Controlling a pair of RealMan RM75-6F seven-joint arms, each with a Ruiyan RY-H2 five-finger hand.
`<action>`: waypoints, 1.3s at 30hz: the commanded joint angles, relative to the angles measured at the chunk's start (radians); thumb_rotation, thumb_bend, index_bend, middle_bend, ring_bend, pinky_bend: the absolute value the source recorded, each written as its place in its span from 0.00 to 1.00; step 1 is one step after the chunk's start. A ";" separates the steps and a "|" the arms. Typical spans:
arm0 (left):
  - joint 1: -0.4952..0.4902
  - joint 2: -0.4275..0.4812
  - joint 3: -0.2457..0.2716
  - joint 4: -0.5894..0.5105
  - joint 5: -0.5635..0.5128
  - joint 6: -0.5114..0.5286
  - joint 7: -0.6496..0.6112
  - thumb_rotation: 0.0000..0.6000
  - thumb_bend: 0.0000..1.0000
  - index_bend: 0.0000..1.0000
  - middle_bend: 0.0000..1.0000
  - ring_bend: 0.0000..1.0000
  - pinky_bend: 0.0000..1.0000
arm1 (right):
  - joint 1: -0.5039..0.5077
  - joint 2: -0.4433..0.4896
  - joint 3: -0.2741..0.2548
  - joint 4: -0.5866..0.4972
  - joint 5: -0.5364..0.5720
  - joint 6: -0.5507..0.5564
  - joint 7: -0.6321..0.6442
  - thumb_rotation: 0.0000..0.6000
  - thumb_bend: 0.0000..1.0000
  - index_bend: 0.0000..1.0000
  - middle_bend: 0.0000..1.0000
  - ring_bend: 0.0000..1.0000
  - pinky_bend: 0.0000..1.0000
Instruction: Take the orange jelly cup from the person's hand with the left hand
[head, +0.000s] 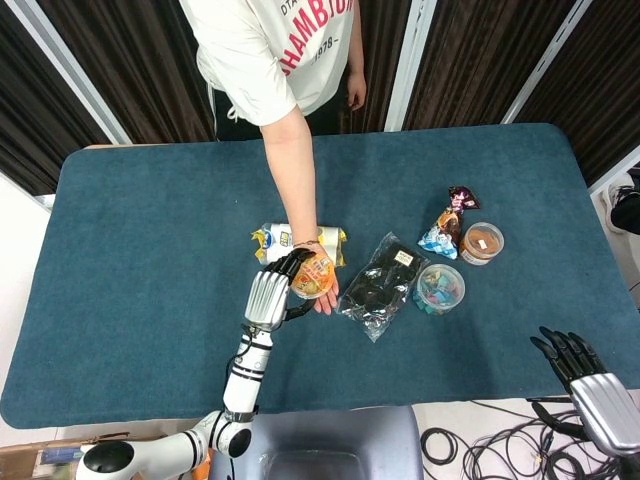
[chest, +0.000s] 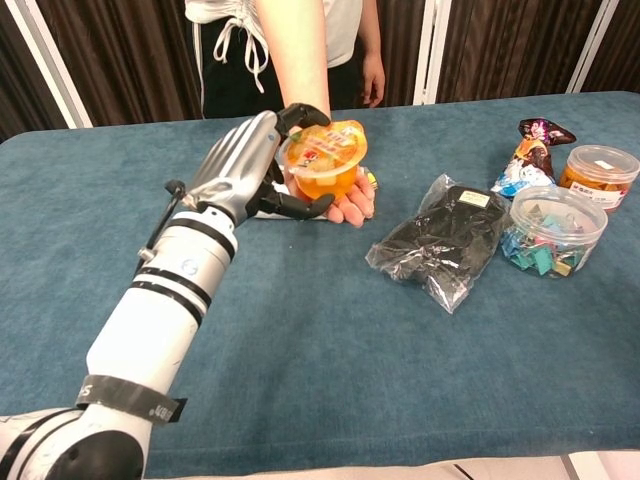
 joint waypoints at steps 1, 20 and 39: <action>-0.007 -0.003 0.007 0.011 0.019 0.028 -0.020 1.00 0.30 0.44 0.42 0.42 0.55 | -0.001 -0.001 0.000 0.000 0.000 0.000 -0.002 1.00 0.21 0.00 0.00 0.00 0.00; 0.038 0.146 0.030 -0.196 0.099 0.189 0.032 1.00 0.32 0.50 0.52 0.49 0.63 | -0.004 -0.011 0.003 -0.007 0.002 -0.006 -0.035 1.00 0.21 0.00 0.00 0.00 0.00; 0.464 0.330 0.292 -0.058 -0.025 0.202 -0.273 1.00 0.31 0.51 0.51 0.49 0.61 | 0.005 -0.041 0.005 -0.033 -0.002 -0.046 -0.129 1.00 0.21 0.00 0.00 0.00 0.00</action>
